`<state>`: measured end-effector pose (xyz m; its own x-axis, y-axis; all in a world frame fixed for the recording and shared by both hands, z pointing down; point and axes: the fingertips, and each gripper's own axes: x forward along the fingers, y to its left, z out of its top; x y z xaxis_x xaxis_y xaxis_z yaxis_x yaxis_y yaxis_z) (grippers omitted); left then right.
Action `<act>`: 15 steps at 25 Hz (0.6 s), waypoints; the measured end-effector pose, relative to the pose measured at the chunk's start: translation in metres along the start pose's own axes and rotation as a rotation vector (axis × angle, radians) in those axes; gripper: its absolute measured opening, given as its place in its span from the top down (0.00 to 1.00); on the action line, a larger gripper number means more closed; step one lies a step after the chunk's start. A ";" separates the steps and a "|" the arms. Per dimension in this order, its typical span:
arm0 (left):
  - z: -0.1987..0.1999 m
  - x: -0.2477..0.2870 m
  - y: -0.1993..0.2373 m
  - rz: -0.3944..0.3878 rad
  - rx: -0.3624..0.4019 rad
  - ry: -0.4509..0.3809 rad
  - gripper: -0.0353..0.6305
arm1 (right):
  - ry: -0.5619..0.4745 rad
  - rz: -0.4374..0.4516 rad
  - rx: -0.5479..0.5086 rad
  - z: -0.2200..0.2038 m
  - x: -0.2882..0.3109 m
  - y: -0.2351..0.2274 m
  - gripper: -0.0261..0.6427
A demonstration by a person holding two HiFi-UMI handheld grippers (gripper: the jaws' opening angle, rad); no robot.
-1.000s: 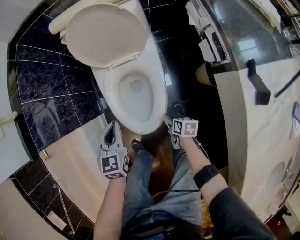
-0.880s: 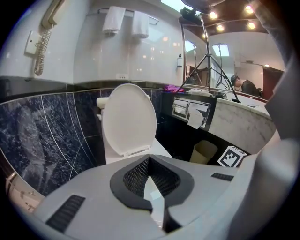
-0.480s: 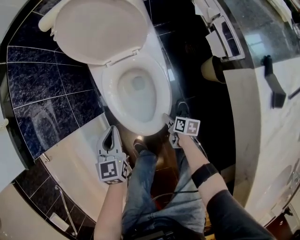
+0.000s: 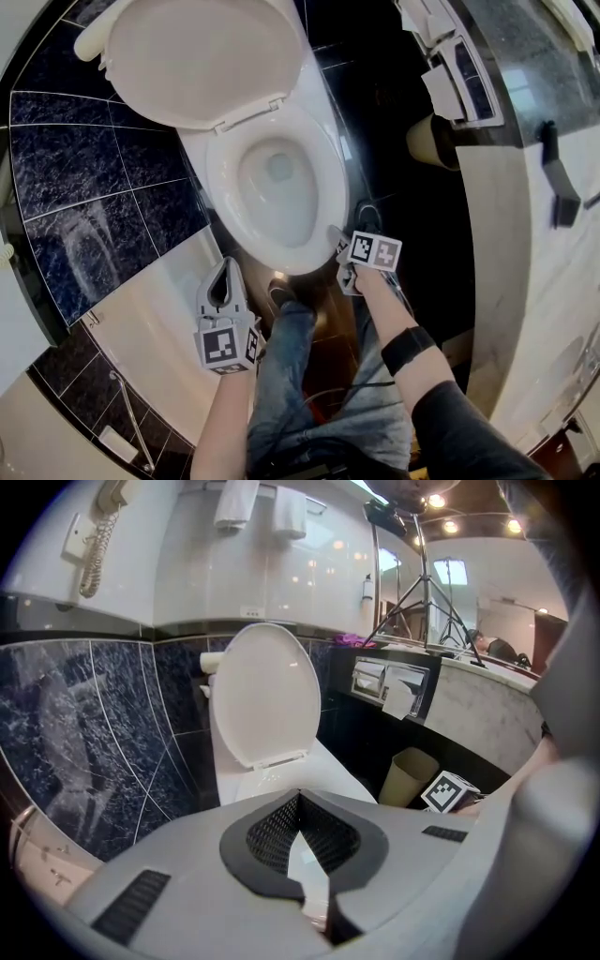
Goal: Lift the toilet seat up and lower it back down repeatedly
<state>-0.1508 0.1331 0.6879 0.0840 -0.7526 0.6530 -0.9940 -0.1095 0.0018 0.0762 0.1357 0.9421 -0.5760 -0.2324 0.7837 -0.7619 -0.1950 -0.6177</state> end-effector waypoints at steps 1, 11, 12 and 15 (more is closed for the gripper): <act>-0.001 0.000 0.002 0.001 -0.002 -0.003 0.95 | -0.005 0.000 0.009 0.001 -0.001 0.001 0.66; -0.016 0.006 -0.003 -0.006 -0.024 0.007 0.95 | -0.041 0.020 0.104 0.007 -0.004 0.008 0.73; -0.017 0.007 -0.004 -0.008 -0.024 0.009 0.95 | -0.042 0.023 0.114 0.007 -0.004 0.007 0.73; -0.012 0.009 -0.011 -0.013 -0.041 0.023 0.95 | -0.034 0.019 0.126 0.005 -0.005 0.003 0.74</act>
<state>-0.1405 0.1355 0.7031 0.0962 -0.7359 0.6703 -0.9949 -0.0923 0.0414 0.0787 0.1316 0.9358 -0.5775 -0.2692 0.7707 -0.7068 -0.3076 -0.6371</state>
